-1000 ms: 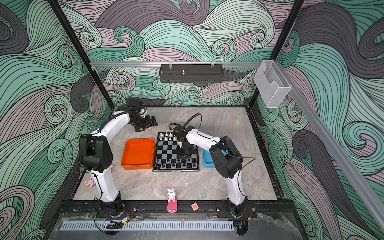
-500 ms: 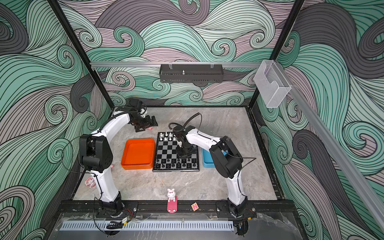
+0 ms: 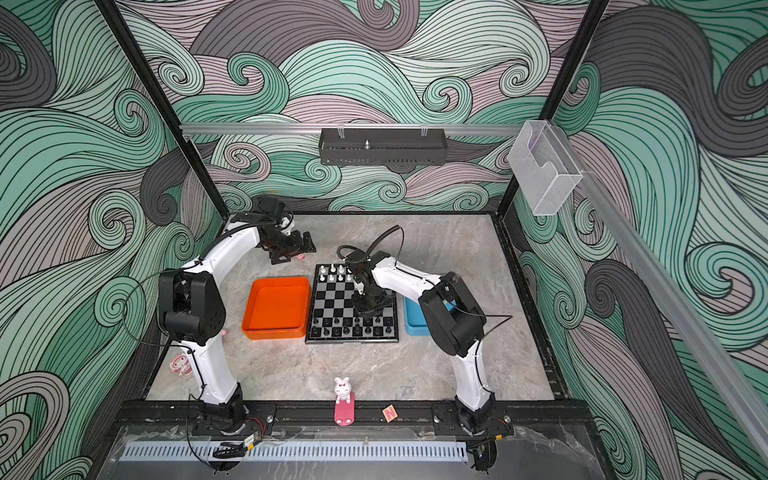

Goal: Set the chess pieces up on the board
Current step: 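Set the black pawn on its square and open the right gripper, then raise the right gripper up off the placed black pawn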

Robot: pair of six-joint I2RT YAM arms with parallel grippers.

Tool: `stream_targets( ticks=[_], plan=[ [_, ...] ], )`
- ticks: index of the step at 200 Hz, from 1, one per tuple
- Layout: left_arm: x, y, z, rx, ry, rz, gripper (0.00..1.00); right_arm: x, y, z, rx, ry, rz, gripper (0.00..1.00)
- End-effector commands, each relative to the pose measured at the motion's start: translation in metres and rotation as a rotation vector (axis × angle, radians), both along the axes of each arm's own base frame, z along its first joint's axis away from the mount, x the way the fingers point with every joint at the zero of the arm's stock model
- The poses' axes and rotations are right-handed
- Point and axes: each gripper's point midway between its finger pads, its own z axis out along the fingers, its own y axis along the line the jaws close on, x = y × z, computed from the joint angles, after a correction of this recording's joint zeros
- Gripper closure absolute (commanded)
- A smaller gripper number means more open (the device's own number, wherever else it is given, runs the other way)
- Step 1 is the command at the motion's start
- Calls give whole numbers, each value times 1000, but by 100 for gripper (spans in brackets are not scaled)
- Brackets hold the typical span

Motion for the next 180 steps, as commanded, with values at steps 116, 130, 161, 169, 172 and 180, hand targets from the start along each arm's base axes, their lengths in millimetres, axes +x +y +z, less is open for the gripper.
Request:
stream_targets(
  ticks=[116,130,161,169,172,180],
  plan=[
    [-3,6,11,7,-22,2,1,-2,-1,13,11,-13,-1,81],
    [-3,7,12,12,-25,4,1,1,-4,16,4,-29,-2,80],
    [-2,10,13,27,-29,12,1,10,-13,26,4,-62,-13,76],
    [-3,10,13,32,-28,14,1,12,-15,29,9,-70,-19,76],
    [-3,11,13,34,-29,16,1,14,-16,30,10,-73,-22,75],
    [-2,12,14,40,-33,20,1,17,-19,35,16,-86,-28,75]
  ],
)
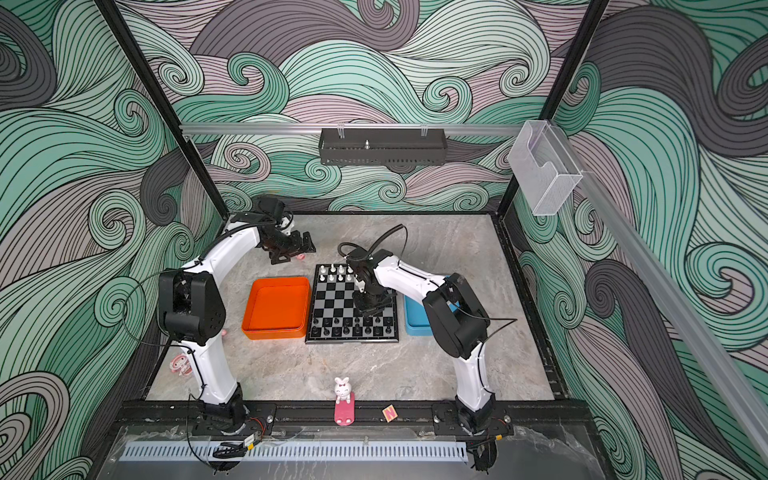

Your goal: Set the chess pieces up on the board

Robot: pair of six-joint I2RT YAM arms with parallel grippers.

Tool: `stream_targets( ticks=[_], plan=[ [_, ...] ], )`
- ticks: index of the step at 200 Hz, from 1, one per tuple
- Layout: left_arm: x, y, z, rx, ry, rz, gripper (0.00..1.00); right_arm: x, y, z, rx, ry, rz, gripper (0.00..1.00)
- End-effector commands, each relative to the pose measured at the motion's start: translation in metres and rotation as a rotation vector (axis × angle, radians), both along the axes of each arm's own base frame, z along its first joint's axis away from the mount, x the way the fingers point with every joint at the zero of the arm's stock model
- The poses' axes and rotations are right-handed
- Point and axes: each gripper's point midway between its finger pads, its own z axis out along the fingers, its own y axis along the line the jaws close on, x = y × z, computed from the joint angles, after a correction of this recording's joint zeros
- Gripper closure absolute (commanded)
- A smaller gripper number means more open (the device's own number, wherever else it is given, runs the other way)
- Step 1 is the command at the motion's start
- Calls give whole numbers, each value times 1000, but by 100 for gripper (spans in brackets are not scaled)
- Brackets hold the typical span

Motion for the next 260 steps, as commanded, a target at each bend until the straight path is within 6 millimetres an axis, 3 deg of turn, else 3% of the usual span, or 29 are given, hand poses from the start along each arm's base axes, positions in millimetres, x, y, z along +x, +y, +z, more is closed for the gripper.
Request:
stream_targets(
  ticks=[1,38,69,99,131,154,182,218,260],
  plan=[
    [-3,10,15,30,-32,16,1,11,-15,21,2,-56,-17,74],
    [-1,22,23,85,-64,44,1,35,-42,48,23,-132,-82,69],
    [-2,52,30,209,-65,94,1,65,-82,71,49,-203,-187,59],
    [0,83,52,244,-148,126,1,101,-126,102,108,-303,-327,23],
    [10,109,93,82,-406,187,1,123,-169,131,173,-410,-454,1],
    [9,131,121,34,-618,250,1,124,-192,141,200,-480,-537,0],
    [-7,152,143,142,-861,334,1,118,-221,139,215,-545,-640,0],
    [-33,168,129,301,-987,350,1,111,-253,137,216,-574,-745,0],
    [-47,161,72,360,-868,236,1,112,-264,136,201,-633,-757,0]
  ],
)
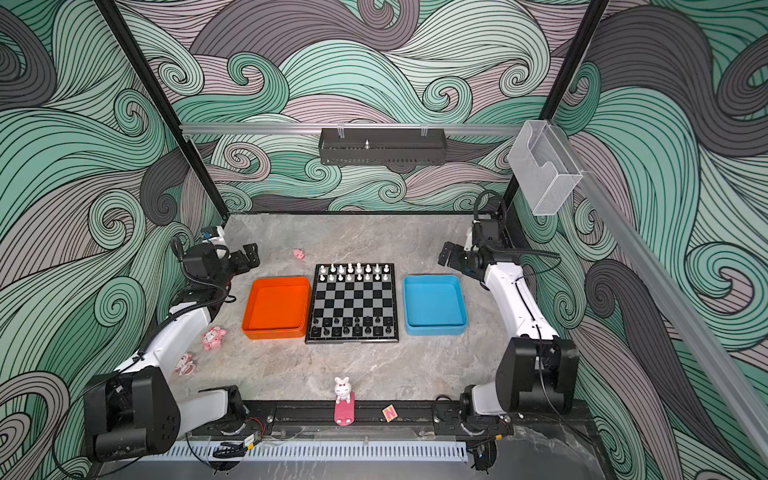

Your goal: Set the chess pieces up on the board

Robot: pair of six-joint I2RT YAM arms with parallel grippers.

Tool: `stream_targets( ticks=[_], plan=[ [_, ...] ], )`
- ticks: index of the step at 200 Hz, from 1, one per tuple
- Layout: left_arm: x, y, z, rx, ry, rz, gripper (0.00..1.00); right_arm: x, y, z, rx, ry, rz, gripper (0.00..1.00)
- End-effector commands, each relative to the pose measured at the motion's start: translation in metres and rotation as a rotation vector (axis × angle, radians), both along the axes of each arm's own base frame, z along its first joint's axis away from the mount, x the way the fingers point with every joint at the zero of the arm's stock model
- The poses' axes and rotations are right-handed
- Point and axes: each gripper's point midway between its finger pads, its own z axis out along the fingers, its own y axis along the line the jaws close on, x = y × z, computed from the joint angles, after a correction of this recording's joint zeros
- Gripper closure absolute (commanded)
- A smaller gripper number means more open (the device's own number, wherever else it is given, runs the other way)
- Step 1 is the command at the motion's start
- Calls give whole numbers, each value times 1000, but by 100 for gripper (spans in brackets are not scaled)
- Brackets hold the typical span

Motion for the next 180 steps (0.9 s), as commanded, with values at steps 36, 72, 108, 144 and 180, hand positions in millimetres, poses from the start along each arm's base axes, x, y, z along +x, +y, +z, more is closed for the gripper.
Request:
stream_targets(
  ticks=[36,72,108,144,180],
  plan=[
    [-14,9,-54,96,61,31,3,1,-20,7,-105,-71,-63,0],
    [-22,11,-89,98,65,74,1,3,-31,9,-150,-187,-110,0],
    [-8,7,-98,160,50,53,1,5,-39,3,-195,-305,-135,0],
    [2,-6,-125,175,88,-35,1,-1,-59,-12,-342,-364,-162,0],
    [3,-7,-124,167,95,-42,1,-1,-57,-30,-471,-461,-56,0]
  ],
)
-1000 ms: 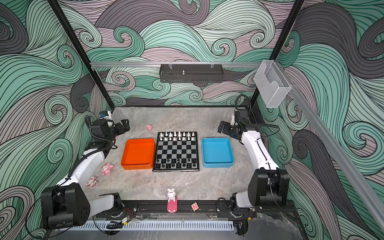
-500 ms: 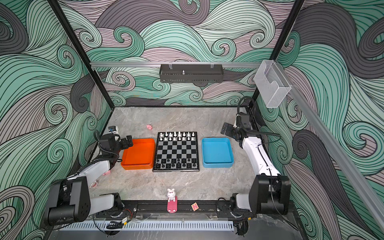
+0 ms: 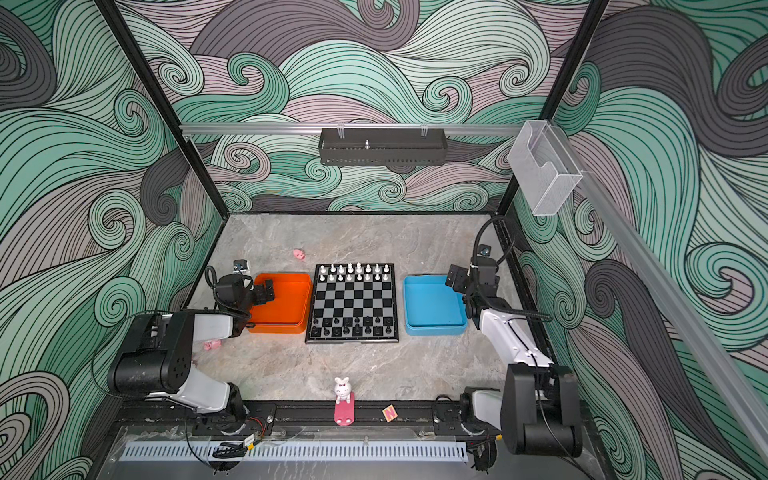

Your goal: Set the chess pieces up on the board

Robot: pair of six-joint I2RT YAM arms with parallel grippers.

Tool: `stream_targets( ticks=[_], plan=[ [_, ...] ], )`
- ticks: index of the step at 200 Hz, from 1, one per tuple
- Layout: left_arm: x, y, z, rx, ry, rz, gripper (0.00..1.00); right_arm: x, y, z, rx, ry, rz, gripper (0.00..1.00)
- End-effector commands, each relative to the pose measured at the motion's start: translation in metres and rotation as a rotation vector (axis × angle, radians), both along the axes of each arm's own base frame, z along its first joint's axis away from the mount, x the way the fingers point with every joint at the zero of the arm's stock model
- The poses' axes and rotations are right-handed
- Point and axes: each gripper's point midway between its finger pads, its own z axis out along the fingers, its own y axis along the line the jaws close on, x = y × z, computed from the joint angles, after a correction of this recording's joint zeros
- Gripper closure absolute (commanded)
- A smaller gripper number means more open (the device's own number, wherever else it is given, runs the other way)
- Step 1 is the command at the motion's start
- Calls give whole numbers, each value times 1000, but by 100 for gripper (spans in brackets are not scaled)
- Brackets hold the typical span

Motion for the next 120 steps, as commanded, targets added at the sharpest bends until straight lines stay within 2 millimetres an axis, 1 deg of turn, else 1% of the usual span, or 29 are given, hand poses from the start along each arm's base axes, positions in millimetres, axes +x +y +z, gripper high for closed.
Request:
stream_targets(
  ticks=[1,19,37,57,104,120],
  plan=[
    [16,-5,23,13,-74,-34,1,14,-7,21,-140,-143,35,0],
    [15,-5,23,12,-72,-33,1,16,-3,10,-122,-116,52,0],
    [15,-5,22,11,-69,-33,1,20,4,4,-101,-109,93,0],
    [15,-5,23,12,-70,-32,1,21,4,-2,-113,-109,103,0],
    [15,-5,22,11,-70,-31,1,21,12,-17,-127,-117,159,0],
    [15,-5,23,11,-70,-32,1,22,13,-21,-109,-123,160,0]
  ],
)
